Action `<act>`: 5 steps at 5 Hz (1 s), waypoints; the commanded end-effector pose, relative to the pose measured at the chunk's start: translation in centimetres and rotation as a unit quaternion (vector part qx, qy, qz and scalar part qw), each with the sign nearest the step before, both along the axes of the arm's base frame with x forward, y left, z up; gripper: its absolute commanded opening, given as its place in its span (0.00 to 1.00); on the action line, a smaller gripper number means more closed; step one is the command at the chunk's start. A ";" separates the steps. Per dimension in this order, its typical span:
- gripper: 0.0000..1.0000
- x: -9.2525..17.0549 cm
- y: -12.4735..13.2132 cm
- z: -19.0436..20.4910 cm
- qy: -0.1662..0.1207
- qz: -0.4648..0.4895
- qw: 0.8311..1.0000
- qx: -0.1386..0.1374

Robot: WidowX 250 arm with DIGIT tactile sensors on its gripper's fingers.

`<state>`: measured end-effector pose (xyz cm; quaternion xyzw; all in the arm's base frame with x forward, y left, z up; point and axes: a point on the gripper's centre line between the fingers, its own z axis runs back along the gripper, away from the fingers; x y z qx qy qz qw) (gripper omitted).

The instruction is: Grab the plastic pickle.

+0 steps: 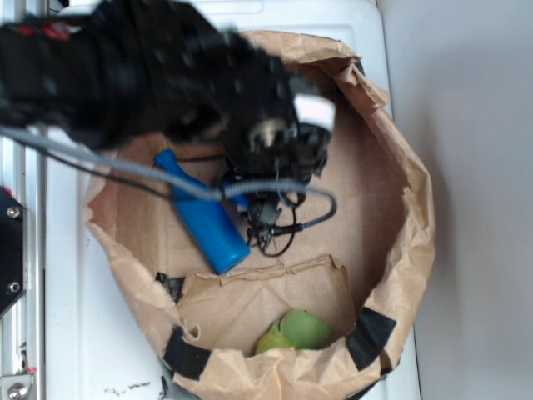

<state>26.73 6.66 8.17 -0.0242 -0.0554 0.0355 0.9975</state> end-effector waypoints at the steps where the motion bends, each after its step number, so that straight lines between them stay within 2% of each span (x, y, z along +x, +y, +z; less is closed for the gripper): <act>1: 0.00 -0.7 1.4 8.3 -0.022 0.006 0.999 -0.038; 2: 0.00 -0.6 1.3 7.9 -0.023 0.005 0.999 -0.032; 3: 1.00 -0.3 1.1 7.0 -0.021 0.007 0.999 -0.023; 5: 1.00 1.1 0.2 1.8 -0.010 0.011 1.000 -0.004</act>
